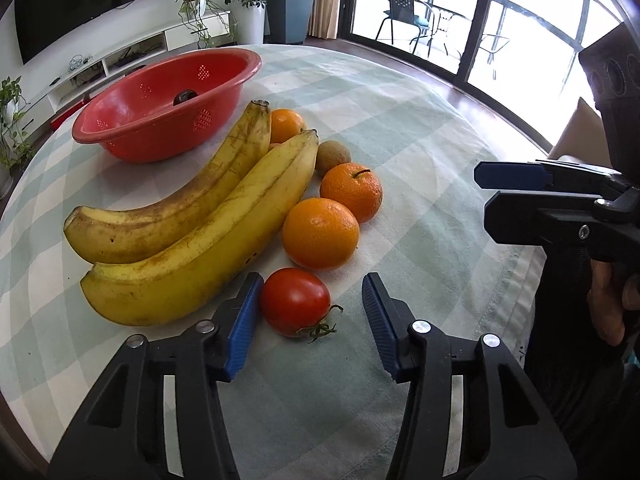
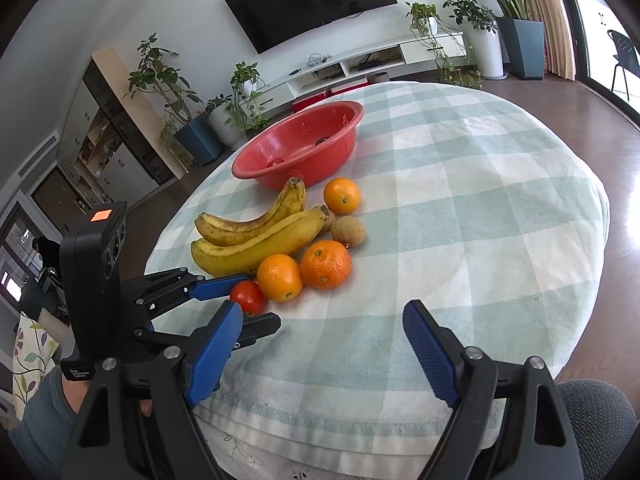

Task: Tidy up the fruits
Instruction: 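Withdraw both tools from the bowl back toward the remaining fruit, then close the left tool on the red tomato while the right tool approaches a tangerine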

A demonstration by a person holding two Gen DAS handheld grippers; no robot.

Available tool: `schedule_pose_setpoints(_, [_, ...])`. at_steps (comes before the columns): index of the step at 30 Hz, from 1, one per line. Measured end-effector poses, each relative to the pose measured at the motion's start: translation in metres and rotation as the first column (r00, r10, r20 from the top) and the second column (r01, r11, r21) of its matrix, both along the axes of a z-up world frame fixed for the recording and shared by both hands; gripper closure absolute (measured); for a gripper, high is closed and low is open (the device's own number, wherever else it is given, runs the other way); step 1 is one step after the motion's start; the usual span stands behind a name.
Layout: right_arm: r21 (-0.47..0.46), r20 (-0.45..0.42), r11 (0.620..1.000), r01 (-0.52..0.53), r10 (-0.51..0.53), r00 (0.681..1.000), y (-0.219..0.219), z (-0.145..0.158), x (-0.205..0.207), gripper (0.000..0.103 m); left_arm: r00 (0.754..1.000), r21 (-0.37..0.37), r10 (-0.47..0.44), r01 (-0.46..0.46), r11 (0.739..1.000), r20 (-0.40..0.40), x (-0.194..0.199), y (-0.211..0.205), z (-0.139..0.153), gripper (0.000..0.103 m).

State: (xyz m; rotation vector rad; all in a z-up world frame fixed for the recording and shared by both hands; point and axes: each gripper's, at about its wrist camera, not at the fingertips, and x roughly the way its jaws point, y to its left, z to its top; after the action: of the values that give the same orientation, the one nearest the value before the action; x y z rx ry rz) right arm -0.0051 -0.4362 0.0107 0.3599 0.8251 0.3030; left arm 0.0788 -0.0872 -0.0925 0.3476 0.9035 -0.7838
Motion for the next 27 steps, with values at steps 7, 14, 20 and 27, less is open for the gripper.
schedule_pose_setpoints(7, [-0.011, -0.005, 1.000, -0.005, 0.005, 1.000, 0.004, -0.002, 0.000, 0.018, 1.000, 0.012, 0.007, -0.007, 1.000, 0.009, 0.001, 0.002, -0.002, 0.064])
schedule_pose_setpoints(14, [-0.014, -0.004, 1.000, -0.008, 0.008, 1.000, 0.005, -0.002, -0.002, 0.018, 1.000, 0.016, 0.021, -0.021, 1.000, 0.012, 0.000, 0.003, -0.002, 0.064])
schedule_pose_setpoints(20, [-0.022, -0.011, 1.000, -0.013, 0.013, 1.000, 0.006, -0.003, -0.001, 0.020, 0.999, 0.004, 0.036, -0.037, 0.999, 0.011, -0.002, 0.007, -0.002, 0.065])
schedule_pose_setpoints(27, [-0.035, -0.021, 0.999, -0.023, 0.022, 1.000, 0.012, -0.006, -0.001, 0.025, 0.998, -0.027, 0.068, -0.068, 0.997, -0.001, -0.002, 0.018, -0.001, 0.072])
